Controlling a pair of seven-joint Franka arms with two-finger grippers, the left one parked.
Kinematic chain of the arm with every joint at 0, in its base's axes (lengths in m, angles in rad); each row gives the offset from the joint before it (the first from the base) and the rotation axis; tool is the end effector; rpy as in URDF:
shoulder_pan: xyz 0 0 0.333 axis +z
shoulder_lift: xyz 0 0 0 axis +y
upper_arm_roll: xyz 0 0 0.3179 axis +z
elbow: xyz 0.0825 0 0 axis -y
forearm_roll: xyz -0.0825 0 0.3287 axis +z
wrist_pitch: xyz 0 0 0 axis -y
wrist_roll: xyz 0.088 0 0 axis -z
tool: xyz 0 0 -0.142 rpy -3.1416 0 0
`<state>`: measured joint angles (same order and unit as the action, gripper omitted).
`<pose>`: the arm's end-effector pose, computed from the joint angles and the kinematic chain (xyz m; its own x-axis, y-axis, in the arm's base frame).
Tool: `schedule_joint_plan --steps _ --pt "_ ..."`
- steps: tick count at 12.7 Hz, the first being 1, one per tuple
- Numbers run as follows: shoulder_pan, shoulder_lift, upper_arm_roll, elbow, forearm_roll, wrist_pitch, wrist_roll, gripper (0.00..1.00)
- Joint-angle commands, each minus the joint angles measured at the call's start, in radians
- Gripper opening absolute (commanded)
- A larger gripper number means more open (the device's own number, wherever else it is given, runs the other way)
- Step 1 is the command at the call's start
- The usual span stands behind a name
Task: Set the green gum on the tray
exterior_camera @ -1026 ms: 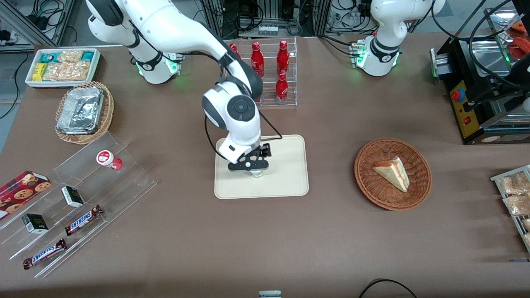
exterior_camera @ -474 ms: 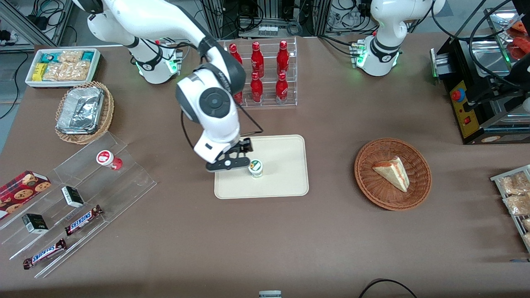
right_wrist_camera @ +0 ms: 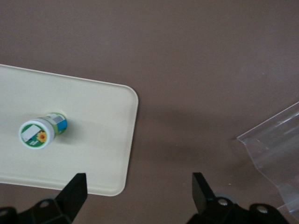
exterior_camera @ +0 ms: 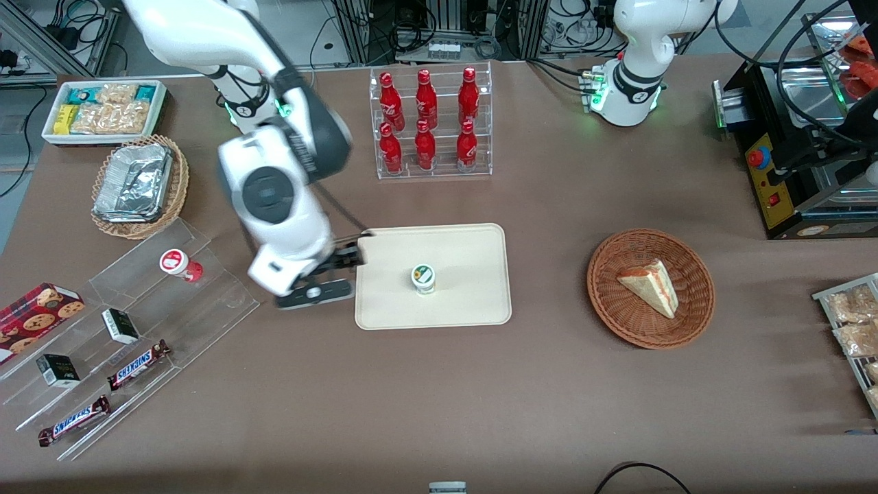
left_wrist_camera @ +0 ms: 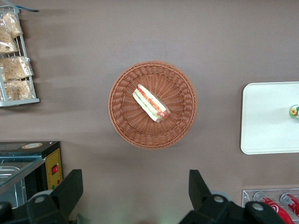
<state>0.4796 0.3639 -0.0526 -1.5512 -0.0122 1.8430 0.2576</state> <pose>0.5497 0.2527 0.4198 0.9830 0.1732 -0.0616 0.1762 -0.9832 0.0475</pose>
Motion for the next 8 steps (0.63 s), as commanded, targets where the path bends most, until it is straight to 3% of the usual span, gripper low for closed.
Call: schedule_joint_plan --steps 1,4,8 --pt "-0.103 -0.095 0.011 -0.070 0.021 -0.050 -0.101 1.00" --pt "-0.226 -0.152 0.010 -0.096 0.023 -0.077 -0.222 1.00" --pt "-0.366 -0.258 0.011 -0.179 0.021 -0.085 -0.225 1.00"
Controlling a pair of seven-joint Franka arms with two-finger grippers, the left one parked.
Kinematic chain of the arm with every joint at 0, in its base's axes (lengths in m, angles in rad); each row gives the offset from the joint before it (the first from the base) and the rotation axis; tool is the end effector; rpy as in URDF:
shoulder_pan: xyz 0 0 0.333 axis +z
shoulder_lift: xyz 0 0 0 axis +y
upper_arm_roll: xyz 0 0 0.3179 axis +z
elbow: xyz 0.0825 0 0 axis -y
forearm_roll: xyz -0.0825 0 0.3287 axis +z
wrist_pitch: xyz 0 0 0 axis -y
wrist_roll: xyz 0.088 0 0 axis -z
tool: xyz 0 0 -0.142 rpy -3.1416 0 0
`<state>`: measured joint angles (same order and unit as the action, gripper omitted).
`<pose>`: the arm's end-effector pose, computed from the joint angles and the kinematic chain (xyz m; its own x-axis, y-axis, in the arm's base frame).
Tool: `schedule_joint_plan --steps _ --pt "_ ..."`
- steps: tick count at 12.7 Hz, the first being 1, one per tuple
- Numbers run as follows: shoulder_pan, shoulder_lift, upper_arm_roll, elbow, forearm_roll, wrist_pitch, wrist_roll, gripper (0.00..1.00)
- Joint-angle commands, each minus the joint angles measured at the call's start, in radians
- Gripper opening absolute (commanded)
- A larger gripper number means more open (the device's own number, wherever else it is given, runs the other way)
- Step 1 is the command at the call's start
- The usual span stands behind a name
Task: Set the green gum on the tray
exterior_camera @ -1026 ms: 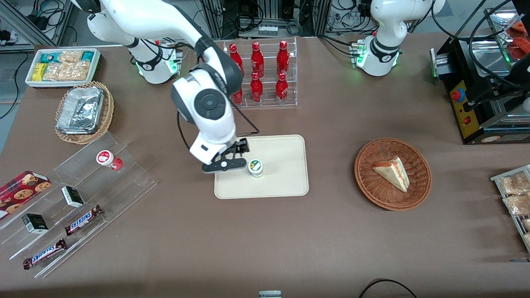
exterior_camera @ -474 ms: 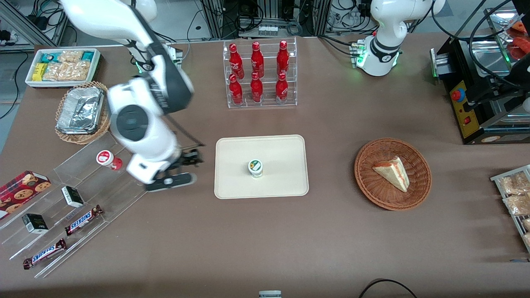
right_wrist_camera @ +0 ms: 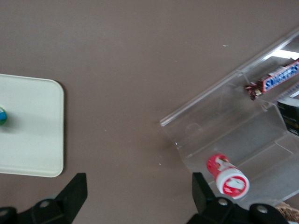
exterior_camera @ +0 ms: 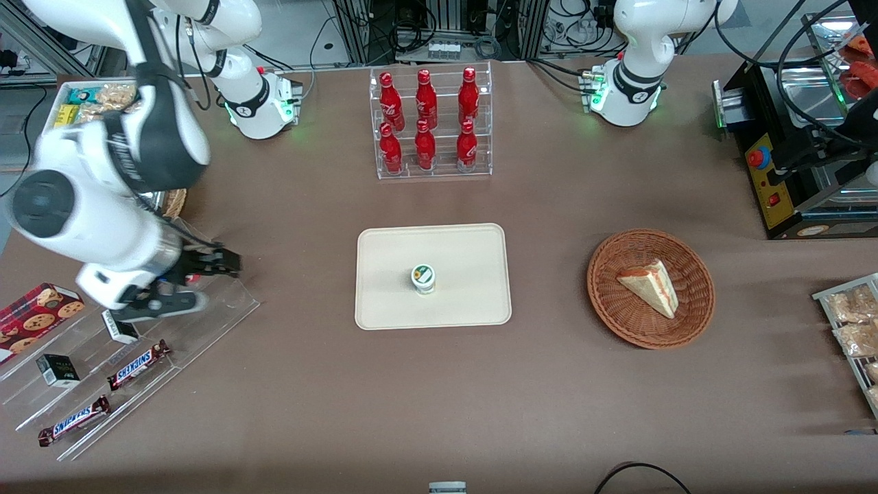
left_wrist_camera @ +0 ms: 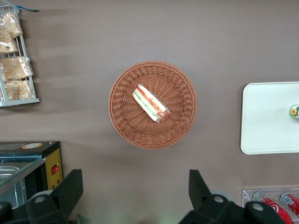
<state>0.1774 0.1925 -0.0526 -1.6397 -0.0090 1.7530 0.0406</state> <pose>0.5527 0.0702 0.4756 0.9933 0.0855 -0.0781 0.0875 -0.9959 0.0219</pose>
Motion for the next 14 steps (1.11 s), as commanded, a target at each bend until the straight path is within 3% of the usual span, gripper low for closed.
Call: schedule_joint_plan --steps 1,7,14 --pt "-0.096 -0.108 0.011 -0.113 0.018 0.008 -0.010 1.00" --pt "-0.206 -0.243 0.013 -0.161 0.029 -0.038 -0.068 1.00" --pt "-0.214 -0.275 -0.016 -0.062 0.017 -0.213 -0.059 1.00"
